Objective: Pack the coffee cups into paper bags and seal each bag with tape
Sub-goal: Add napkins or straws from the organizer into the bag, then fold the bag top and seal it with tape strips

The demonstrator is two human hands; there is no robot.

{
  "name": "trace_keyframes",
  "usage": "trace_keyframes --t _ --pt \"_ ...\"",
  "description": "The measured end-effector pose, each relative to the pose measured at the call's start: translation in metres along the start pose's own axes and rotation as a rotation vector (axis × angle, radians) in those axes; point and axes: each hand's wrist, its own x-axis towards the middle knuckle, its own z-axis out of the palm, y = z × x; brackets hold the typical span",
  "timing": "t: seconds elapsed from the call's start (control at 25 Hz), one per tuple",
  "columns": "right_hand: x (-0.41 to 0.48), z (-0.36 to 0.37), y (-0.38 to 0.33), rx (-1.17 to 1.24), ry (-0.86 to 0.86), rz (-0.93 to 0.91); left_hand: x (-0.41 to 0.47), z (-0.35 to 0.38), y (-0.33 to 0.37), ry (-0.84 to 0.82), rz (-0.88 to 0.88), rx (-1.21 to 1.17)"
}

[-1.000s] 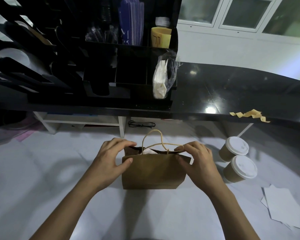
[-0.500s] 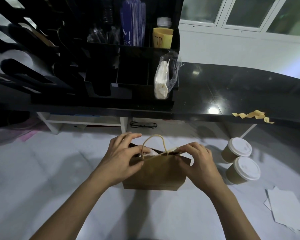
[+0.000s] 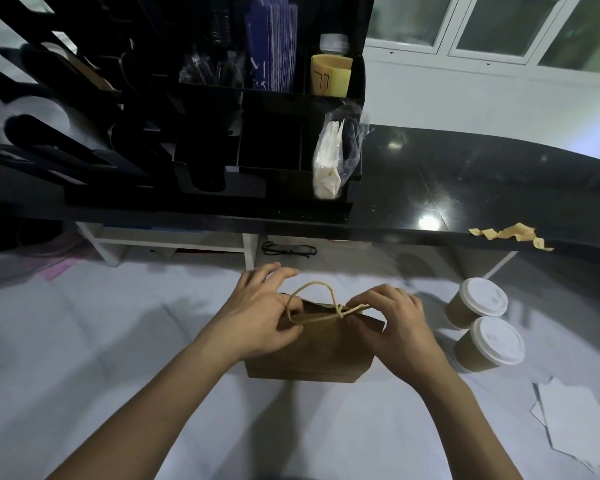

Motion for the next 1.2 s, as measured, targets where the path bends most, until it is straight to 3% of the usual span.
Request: trace_keyframes --t 0.12,0.28,0.88,1.04,1.2 --pt "0.001 0.003 0.002 -0.002 0.021 0.000 -0.012 0.003 -0.015 0.157 0.034 -0.291" --pt "0.002 0.007 0.003 0.009 0.055 -0.001 -0.025 0.006 -0.027 0.191 -0.092 -0.551" --pt "0.001 -0.017 0.012 0.121 0.048 0.047 -0.026 0.035 -0.034 0.353 -0.219 -0.726" --pt "0.020 -0.050 0.025 0.552 0.272 0.310 -0.024 0.037 -0.029 0.395 -0.213 -0.758" --pt "0.058 -0.085 0.073 1.112 0.578 0.893 -0.024 0.038 -0.022 0.388 -0.257 -0.781"
